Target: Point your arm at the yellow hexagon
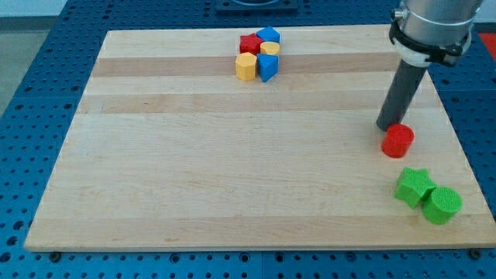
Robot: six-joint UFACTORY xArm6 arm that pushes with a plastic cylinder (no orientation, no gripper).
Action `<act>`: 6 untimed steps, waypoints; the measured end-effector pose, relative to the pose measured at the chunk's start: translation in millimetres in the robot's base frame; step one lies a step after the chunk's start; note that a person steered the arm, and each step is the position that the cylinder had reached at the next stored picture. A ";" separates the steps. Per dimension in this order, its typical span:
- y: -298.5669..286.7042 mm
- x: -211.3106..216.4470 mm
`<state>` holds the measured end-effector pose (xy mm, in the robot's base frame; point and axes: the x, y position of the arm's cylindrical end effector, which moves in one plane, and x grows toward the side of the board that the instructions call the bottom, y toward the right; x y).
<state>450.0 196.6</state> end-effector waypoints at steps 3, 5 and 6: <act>0.9 23.8; 0.9 35.4; -2.7 14.6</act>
